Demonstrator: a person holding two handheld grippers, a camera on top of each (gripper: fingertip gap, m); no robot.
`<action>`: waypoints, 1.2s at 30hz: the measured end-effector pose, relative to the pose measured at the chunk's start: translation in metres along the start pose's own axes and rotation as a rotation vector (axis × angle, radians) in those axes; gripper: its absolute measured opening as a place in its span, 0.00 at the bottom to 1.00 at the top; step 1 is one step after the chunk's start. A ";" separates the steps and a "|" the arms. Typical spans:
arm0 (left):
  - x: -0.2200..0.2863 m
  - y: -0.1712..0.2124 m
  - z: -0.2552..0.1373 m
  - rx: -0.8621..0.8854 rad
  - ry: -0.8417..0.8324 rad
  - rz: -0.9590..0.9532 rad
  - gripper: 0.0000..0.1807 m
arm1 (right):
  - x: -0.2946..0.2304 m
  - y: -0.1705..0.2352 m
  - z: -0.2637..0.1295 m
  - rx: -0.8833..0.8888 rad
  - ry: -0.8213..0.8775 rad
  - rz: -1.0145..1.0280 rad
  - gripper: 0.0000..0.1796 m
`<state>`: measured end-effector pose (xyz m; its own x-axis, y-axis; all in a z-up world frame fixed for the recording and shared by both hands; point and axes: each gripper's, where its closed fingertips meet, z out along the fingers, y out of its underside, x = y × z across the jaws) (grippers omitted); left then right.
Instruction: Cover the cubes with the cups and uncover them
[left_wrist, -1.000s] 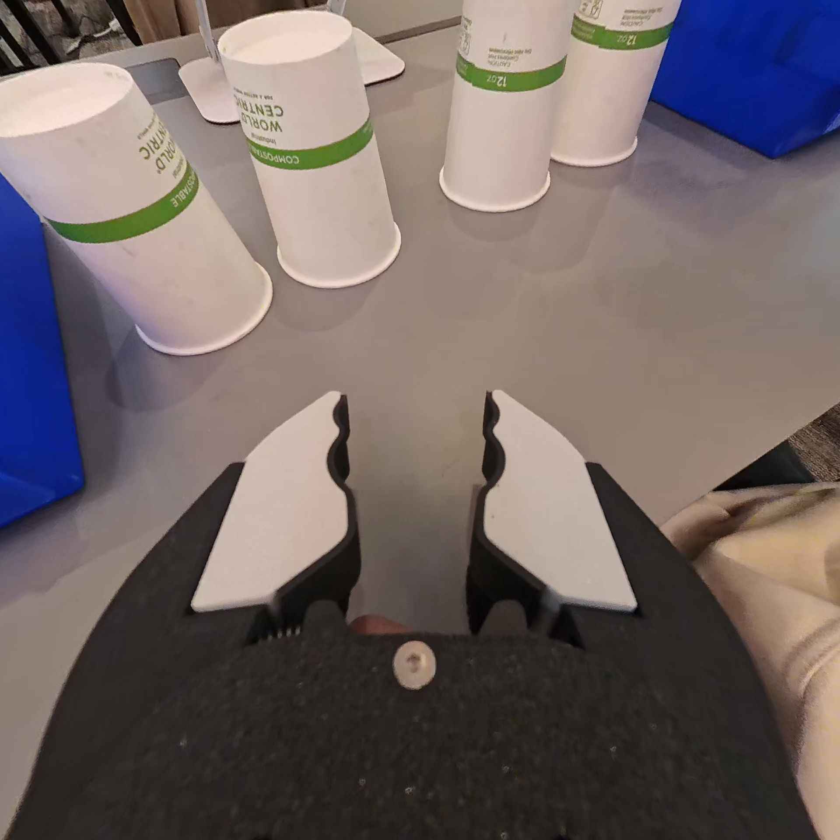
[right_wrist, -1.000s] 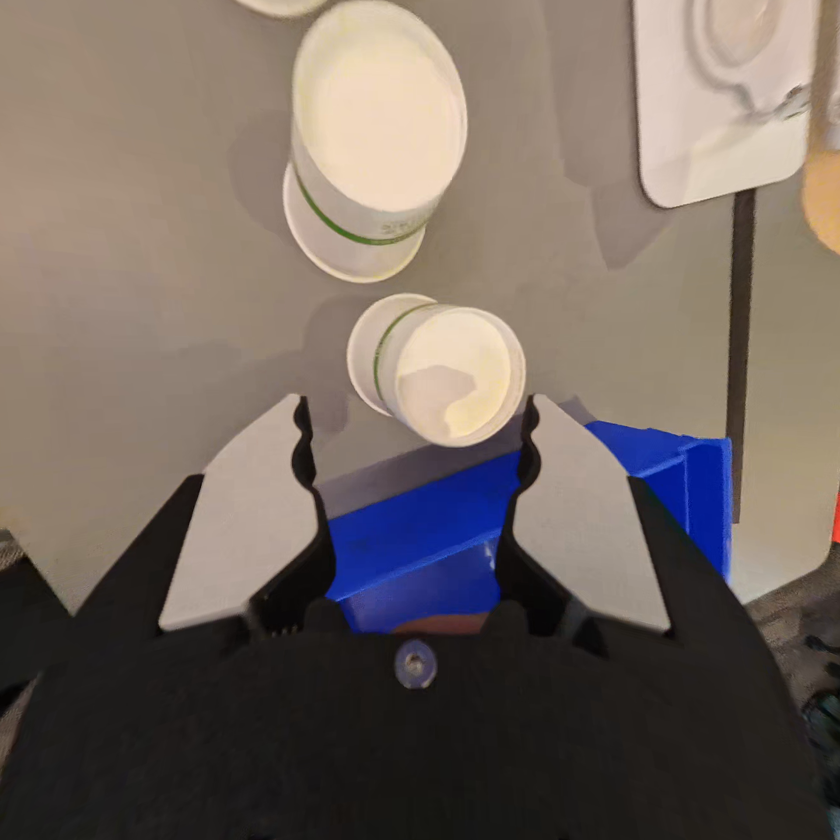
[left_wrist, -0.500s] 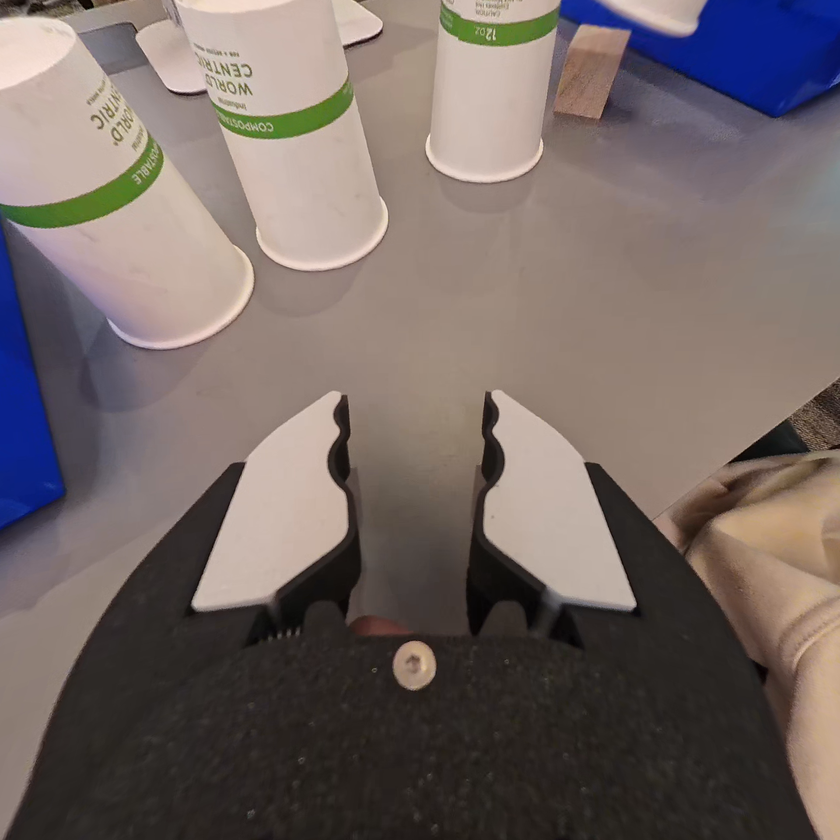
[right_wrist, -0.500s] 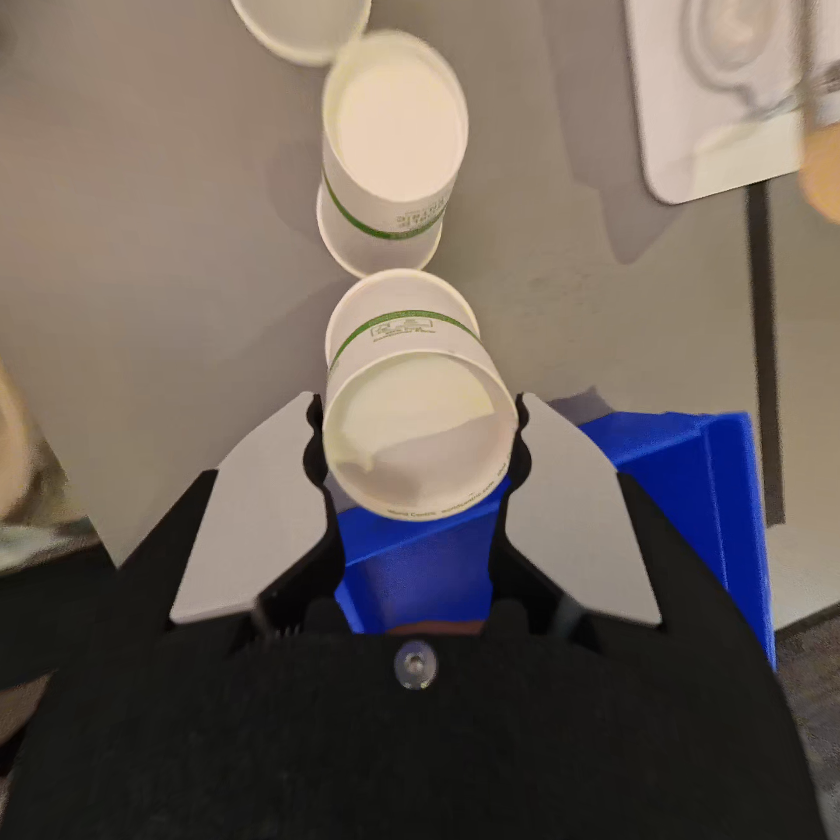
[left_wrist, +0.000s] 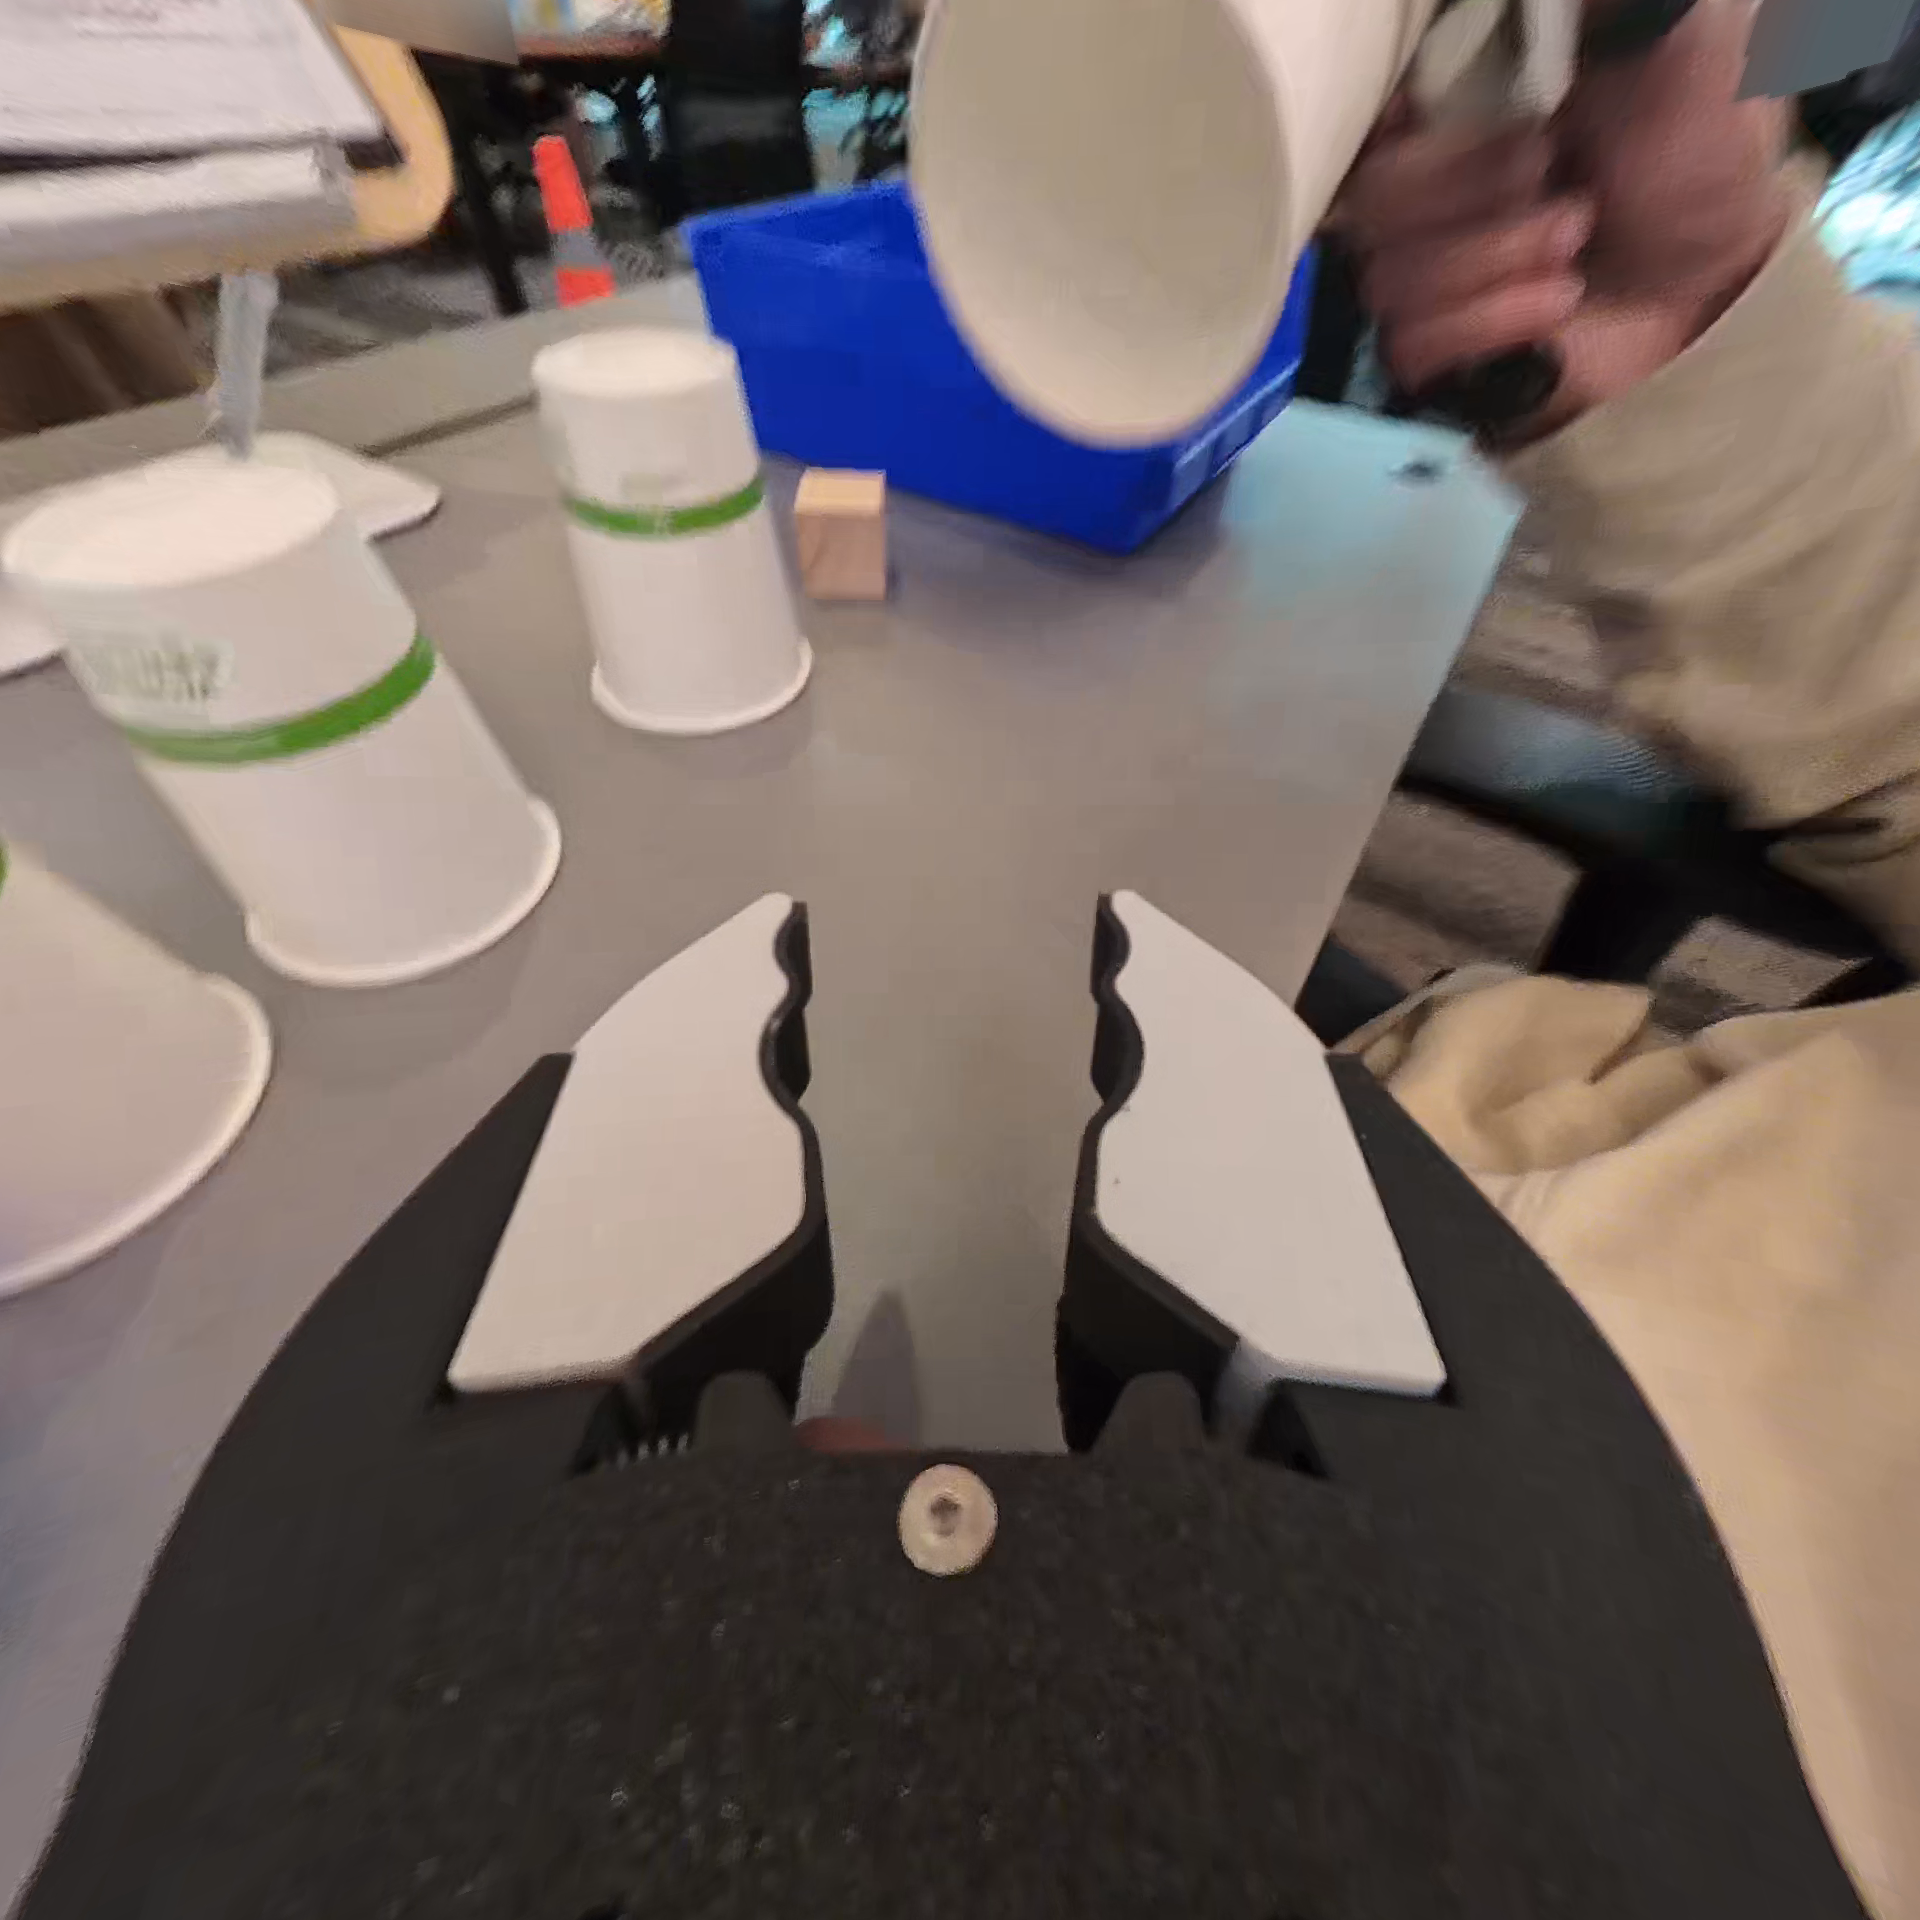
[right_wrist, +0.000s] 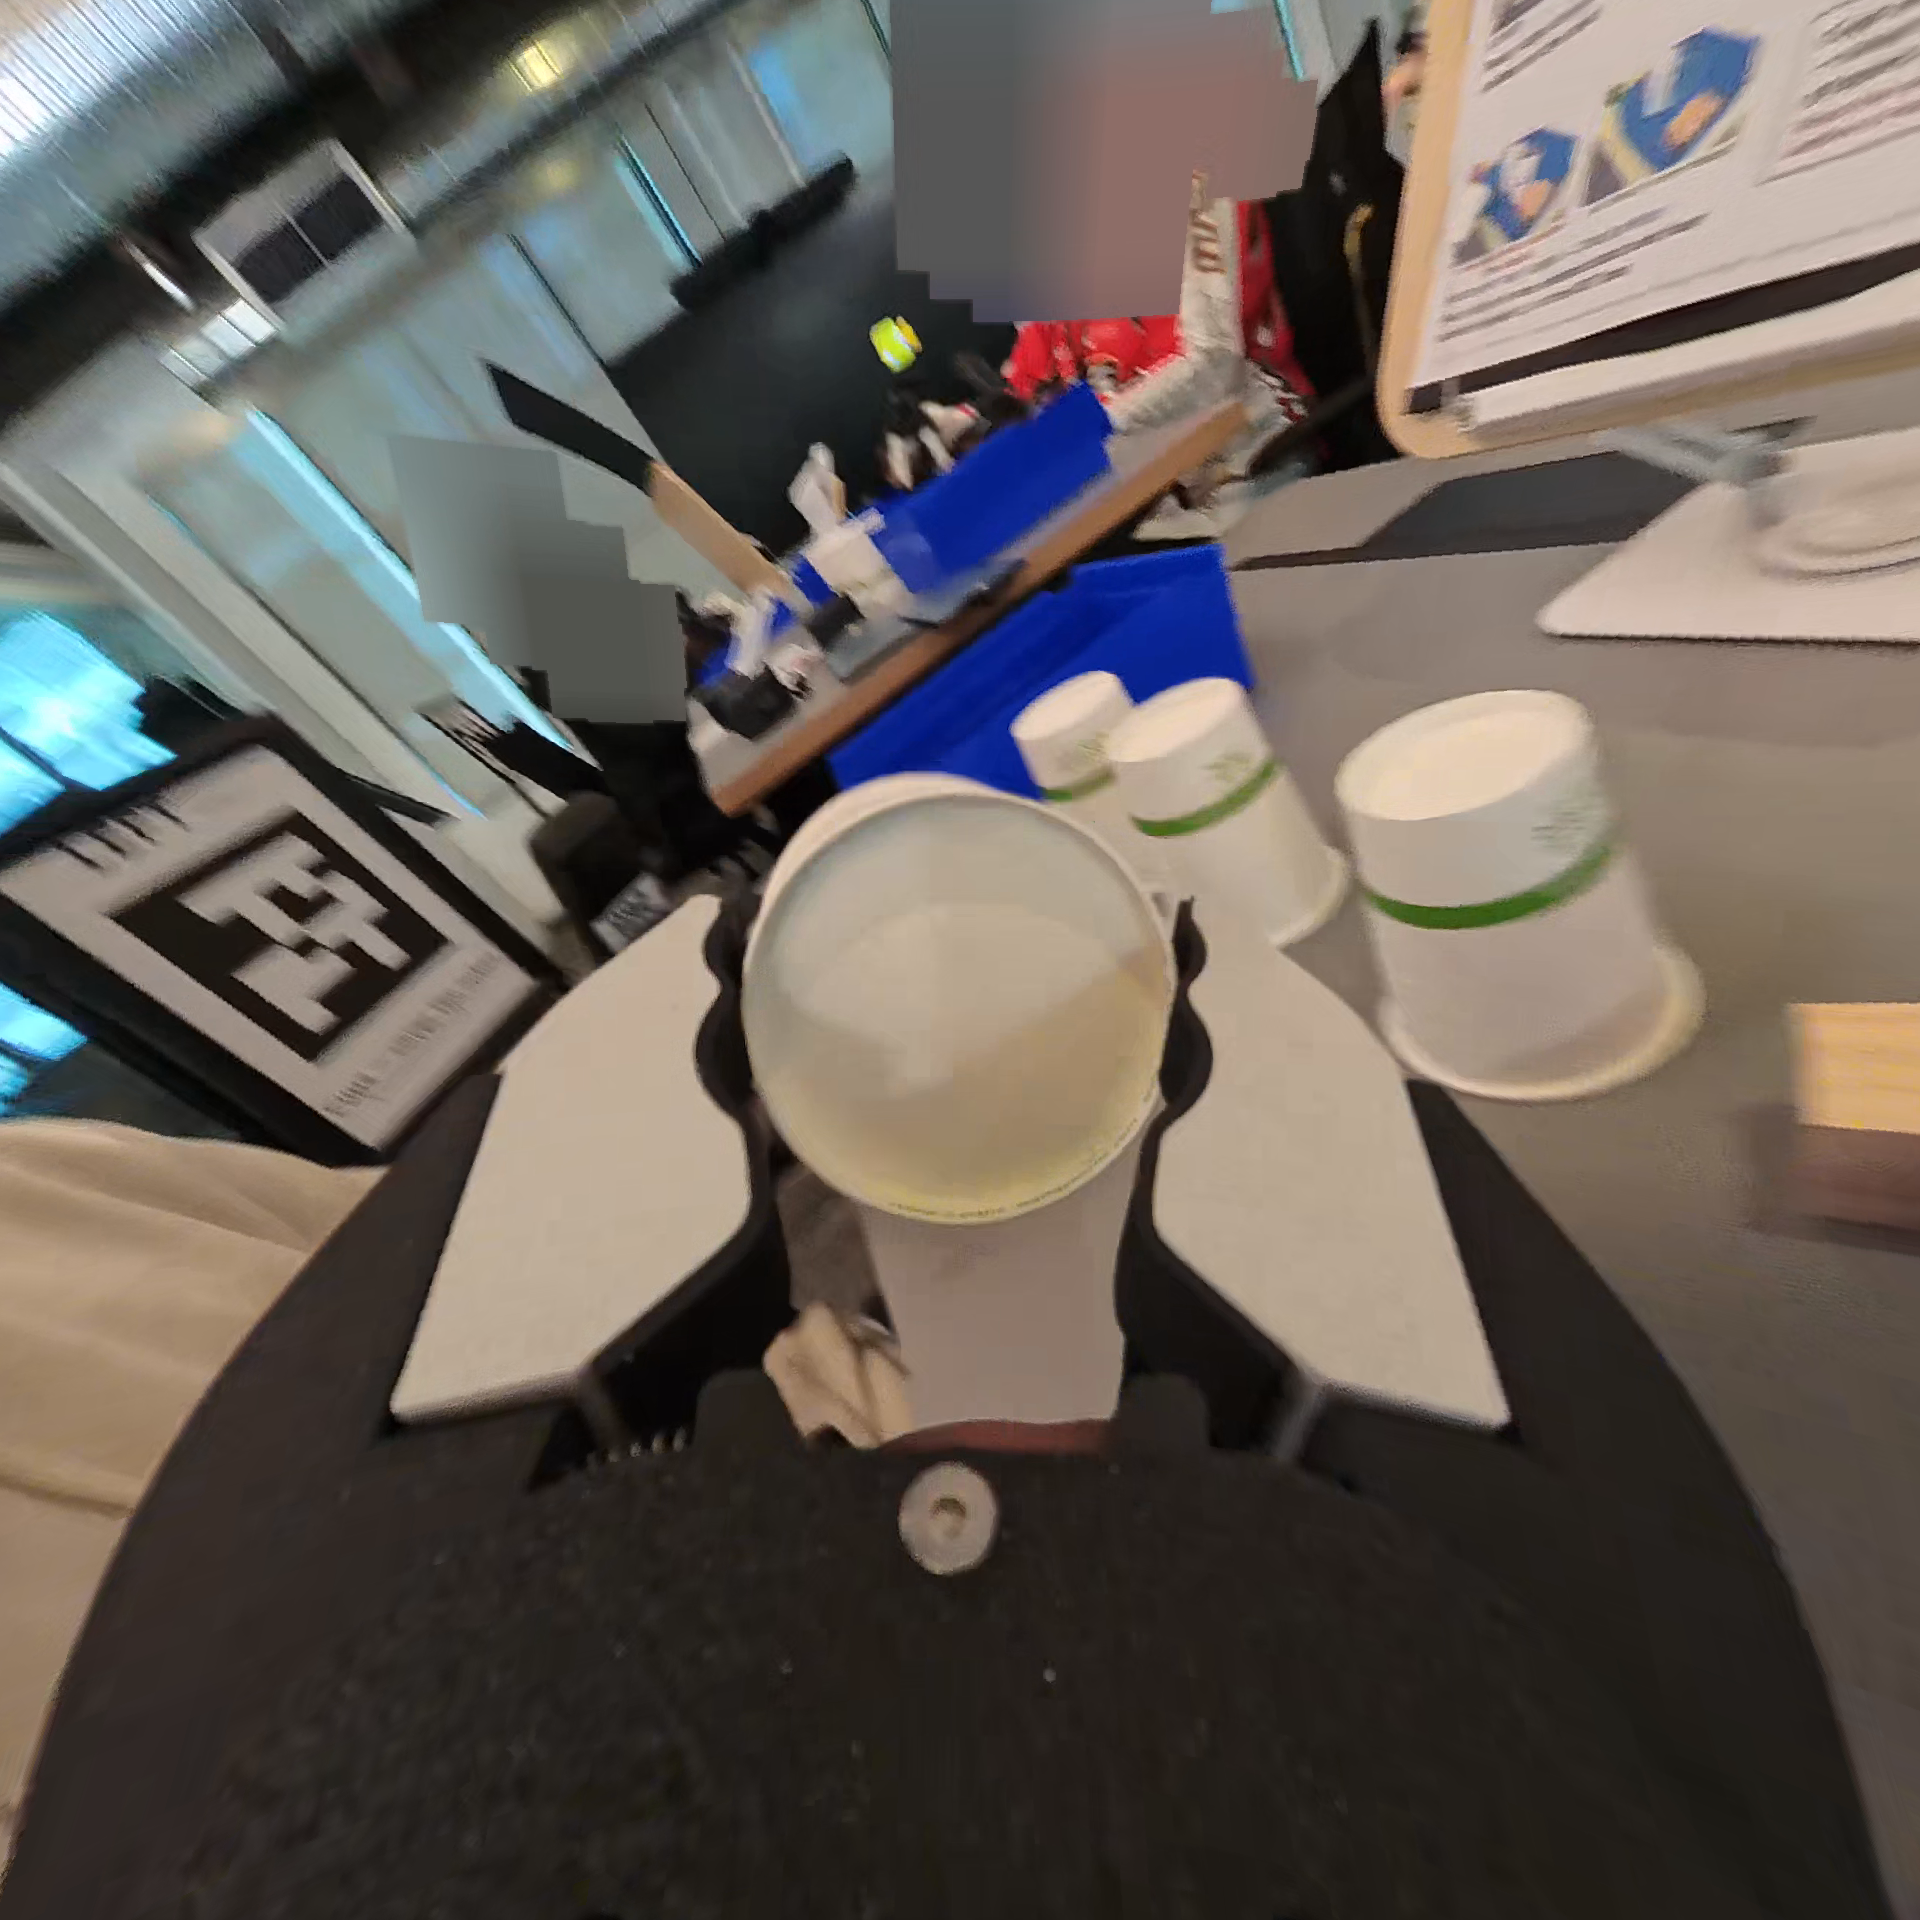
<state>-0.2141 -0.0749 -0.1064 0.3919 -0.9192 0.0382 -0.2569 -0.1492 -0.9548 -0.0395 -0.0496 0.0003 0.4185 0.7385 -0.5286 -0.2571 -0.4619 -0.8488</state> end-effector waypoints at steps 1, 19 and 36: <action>0.004 -0.012 -0.001 0.032 0.035 0.013 0.28 | -0.006 0.000 0.009 0.033 -0.048 0.062 0.43; 0.021 -0.091 0.006 0.208 0.111 0.168 0.03 | -0.028 0.018 0.102 -0.025 -0.191 0.258 0.43; -0.041 -0.042 -0.055 -0.293 0.245 0.433 0.01 | 0.011 0.061 -0.007 -0.189 0.008 -0.288 0.46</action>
<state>-0.2679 -0.0512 -0.0516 -0.0110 -0.9713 -0.2374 -0.5957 0.1971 -0.7786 -0.0442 -0.0733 -0.0568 0.4578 0.8481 -0.2667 0.0380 -0.3183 -0.9472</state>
